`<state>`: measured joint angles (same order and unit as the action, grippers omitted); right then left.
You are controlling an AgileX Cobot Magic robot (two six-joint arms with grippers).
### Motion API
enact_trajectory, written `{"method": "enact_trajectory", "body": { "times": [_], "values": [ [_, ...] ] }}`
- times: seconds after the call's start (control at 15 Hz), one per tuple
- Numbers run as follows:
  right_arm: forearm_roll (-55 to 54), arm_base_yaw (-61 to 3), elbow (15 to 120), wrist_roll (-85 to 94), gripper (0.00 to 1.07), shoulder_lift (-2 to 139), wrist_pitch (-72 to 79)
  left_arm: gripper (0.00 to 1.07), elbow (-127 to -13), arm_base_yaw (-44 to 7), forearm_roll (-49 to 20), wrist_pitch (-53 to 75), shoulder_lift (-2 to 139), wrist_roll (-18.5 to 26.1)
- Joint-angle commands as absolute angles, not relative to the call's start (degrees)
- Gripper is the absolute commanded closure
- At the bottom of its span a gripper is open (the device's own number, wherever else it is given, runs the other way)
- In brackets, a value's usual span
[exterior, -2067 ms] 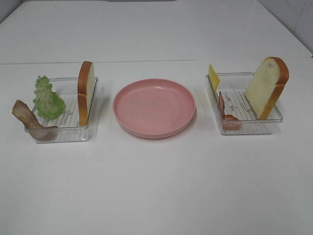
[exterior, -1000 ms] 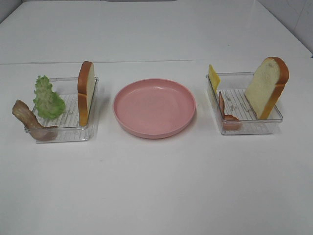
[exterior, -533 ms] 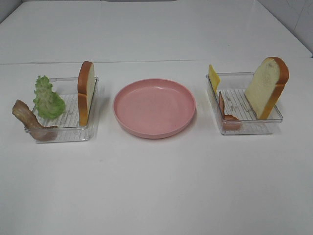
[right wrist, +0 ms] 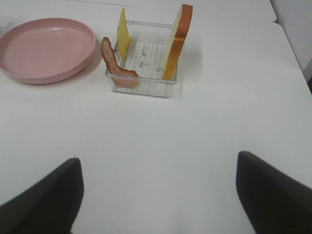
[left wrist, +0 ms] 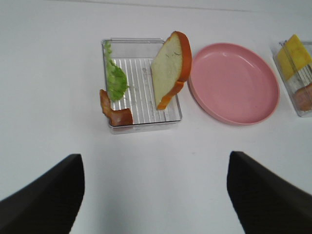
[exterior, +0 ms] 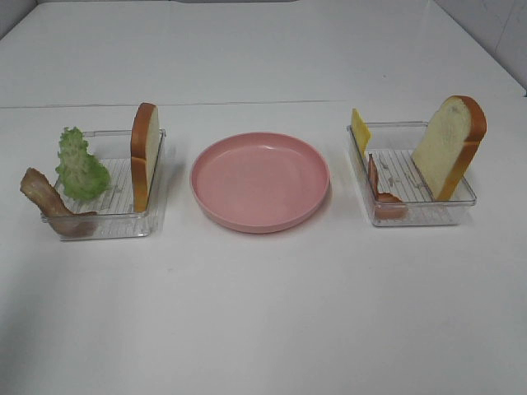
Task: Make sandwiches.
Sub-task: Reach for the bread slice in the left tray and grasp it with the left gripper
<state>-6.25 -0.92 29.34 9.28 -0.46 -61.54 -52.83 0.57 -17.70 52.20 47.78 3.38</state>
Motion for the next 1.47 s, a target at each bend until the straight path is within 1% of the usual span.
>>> {"method": "enact_trajectory", "body": {
  "times": [0.07,0.13,0.27,0.4,0.47,0.53,0.67,0.73,0.8,0.87,1.07,1.33,1.47],
  "values": [
    [-6.5,-0.6,29.0,9.3,0.27,-1.1,-61.0,0.3,-59.5,0.7,-23.2,54.5,59.9,8.0],
    [-6.5,-0.6,29.0,9.3,0.27,-1.1,-61.0,0.3,-66.0,0.7,-25.8,57.2,70.4,9.1],
    [-6.5,-0.6,29.0,9.3,0.27,-1.1,-61.0,0.3,-70.9,0.1,-25.8,59.4,77.2,8.7],
    [-6.5,-0.6,29.0,9.3,0.27,-1.1,-61.0,0.3,-77.6,-2.1,-24.9,62.6,85.7,5.3],
    [-6.5,-0.6,29.0,9.3,0.27,-1.1,-61.0,0.3,-81.1,-4.0,-23.0,64.3,89.4,3.4],
    [-6.5,-0.6,29.0,9.3,0.27,-1.1,-61.0,0.3,-84.3,-5.8,-19.9,66.0,92.8,0.9],
    [-6.5,-0.6,29.0,9.3,0.27,-1.1,-61.0,0.3,-92.5,-11.0,-10.5,70.3,99.8,-6.2],
    [-6.5,-0.6,29.0,9.3,0.27,-1.1,-61.0,0.3,-94.4,-12.3,-8.0,71.5,101.0,-8.4],
    [-6.5,-0.6,29.0,9.3,0.27,-1.1,-61.0,0.3,-97.9,-14.8,-3.6,73.7,104.0,-12.4],
    [-6.5,-0.6,29.0,9.3,0.27,-1.1,-61.0,0.3,-102.8,-18.3,0.0,73.7,108.9,-16.3],
    [-6.5,-0.6,29.0,9.3,0.27,-1.1,-61.0,0.3,-108.1,-20.9,0.0,73.7,116.0,-16.4],
    [-6.5,-0.6,29.0,9.3,0.27,-1.1,-61.0,0.3,-109.1,-20.9,0.0,73.3,122.3,-16.8],
    [-6.5,-0.6,29.0,9.3,0.27,-1.1,-61.0,0.3,-109.1,-20.9,0.3,69.4,125.1,-16.8]
  ]
}}
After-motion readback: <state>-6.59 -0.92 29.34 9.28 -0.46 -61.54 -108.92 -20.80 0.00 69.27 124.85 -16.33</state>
